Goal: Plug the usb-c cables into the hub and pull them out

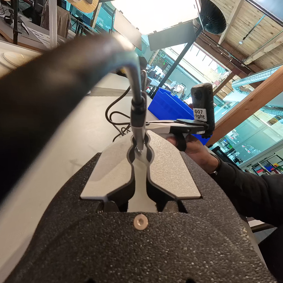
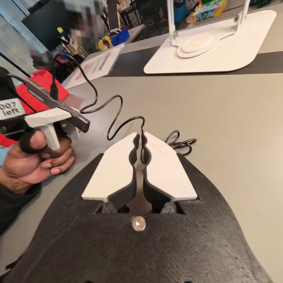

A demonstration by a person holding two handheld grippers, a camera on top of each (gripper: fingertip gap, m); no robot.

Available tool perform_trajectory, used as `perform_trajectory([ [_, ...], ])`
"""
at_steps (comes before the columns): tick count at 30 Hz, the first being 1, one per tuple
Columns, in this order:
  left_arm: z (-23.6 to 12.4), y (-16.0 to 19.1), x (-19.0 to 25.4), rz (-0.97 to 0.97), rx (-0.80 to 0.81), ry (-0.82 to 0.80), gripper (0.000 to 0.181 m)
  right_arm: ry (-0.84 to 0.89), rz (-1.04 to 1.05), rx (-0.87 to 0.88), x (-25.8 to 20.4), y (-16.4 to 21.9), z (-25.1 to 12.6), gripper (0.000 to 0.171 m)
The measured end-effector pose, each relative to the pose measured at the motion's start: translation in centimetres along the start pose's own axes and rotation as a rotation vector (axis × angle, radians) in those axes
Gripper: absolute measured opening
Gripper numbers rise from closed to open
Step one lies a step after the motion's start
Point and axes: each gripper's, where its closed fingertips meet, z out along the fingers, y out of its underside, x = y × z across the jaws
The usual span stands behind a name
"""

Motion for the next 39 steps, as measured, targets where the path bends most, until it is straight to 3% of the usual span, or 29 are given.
perform_trajectory([
  [5,0.1,0.1,0.0,0.005,-0.005,-0.004,0.010,0.070,-0.079,-0.056,-0.1,0.8,0.3,0.002],
  [39,0.1,0.0,0.0,-0.002,-0.004,0.003,0.010,0.023,-0.126,-0.089,-1.1,1.3,0.6,0.006],
])
